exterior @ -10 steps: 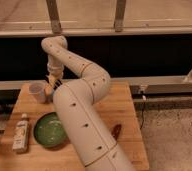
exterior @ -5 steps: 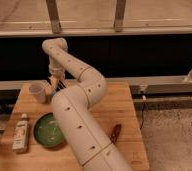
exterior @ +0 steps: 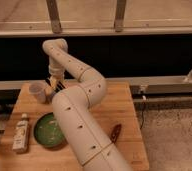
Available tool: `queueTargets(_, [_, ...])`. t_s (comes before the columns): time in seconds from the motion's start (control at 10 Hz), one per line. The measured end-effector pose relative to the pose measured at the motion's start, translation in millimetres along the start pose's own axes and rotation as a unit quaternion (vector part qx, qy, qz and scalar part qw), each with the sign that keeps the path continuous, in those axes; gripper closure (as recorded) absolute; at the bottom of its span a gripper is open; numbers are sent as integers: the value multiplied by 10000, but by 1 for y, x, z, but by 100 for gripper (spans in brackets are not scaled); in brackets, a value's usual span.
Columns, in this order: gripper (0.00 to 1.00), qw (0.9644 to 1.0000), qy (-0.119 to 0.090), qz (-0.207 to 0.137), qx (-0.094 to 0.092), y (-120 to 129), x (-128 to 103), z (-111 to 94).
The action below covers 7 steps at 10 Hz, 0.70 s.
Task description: Place the eraser on the white sponge
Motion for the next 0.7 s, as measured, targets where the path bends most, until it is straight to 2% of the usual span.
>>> queueTargets(0.1, [100,9989,-86,-456,-27,10,-3,3])
queueTargets(0.4, [100,9934,-272,-1113,2,27,-4,0])
queueTargets(0.5, [100,9924,-293,-1193,7,31,-5,1])
queueTargets(0.7, [100,9926,-292,-1175,8,29,-3,0])
